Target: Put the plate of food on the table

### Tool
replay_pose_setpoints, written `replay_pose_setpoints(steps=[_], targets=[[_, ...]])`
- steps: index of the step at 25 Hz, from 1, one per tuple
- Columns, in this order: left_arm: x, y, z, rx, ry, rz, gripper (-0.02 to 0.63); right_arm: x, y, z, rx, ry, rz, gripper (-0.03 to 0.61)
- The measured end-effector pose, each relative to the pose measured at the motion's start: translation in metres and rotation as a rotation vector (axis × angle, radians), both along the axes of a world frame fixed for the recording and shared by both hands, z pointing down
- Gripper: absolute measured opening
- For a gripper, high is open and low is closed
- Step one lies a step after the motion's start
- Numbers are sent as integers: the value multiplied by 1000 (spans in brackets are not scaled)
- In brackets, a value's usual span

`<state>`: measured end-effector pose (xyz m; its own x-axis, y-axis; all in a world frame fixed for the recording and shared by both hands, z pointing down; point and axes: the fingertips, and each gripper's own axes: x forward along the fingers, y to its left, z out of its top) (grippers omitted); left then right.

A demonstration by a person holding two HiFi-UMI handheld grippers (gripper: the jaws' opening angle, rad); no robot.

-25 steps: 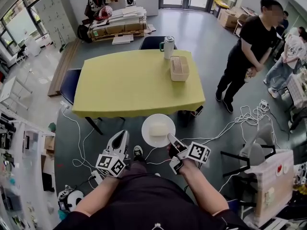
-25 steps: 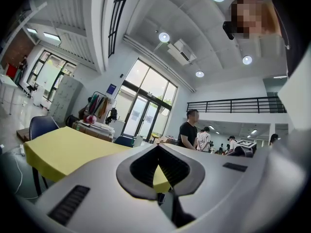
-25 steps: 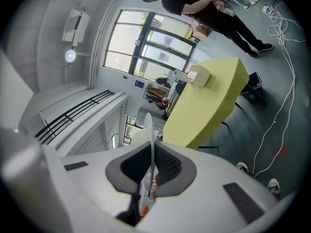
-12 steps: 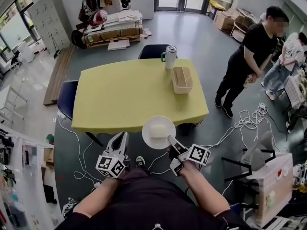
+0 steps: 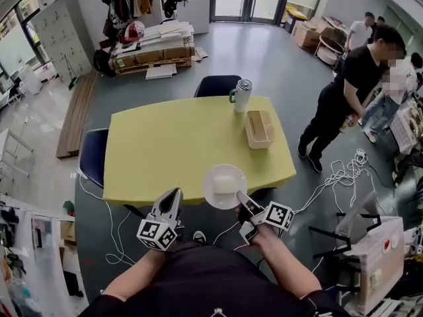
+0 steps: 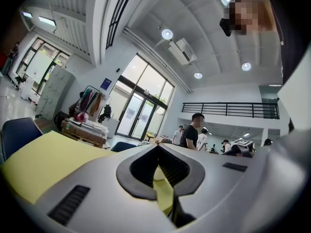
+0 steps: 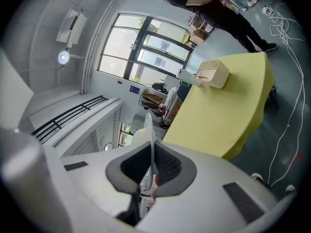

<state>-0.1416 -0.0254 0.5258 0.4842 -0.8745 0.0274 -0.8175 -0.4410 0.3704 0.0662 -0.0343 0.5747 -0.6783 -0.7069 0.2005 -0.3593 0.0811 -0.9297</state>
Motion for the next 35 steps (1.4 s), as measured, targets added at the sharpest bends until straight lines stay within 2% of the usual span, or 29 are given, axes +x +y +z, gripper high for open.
replay_pose_setpoints(steps=[6, 10, 13, 21, 25, 30, 35], targets=[[-34, -44, 6, -13, 8, 11, 9, -26, -36, -3, 14, 22, 16, 23], [-41, -71, 4, -6, 19, 21, 9, -37, -54, -6, 22, 29, 25, 23], [-37, -82, 11, -24, 28, 29, 9, -37, -64, -5, 39, 38, 20, 23], [-31, -119, 18, -42, 21, 19, 9, -29, -103, -1, 7, 5, 34, 23], [-30, -147, 17, -44, 22, -17, 9, -26, -136, -2, 26, -18, 5, 23], [-12, -188, 7, -26, 20, -43, 9, -11, -185, -5, -3, -32, -4, 23], [6, -226, 2, -22, 18, -82, 9, 3, -236, -11, 38, -36, -62, 23]])
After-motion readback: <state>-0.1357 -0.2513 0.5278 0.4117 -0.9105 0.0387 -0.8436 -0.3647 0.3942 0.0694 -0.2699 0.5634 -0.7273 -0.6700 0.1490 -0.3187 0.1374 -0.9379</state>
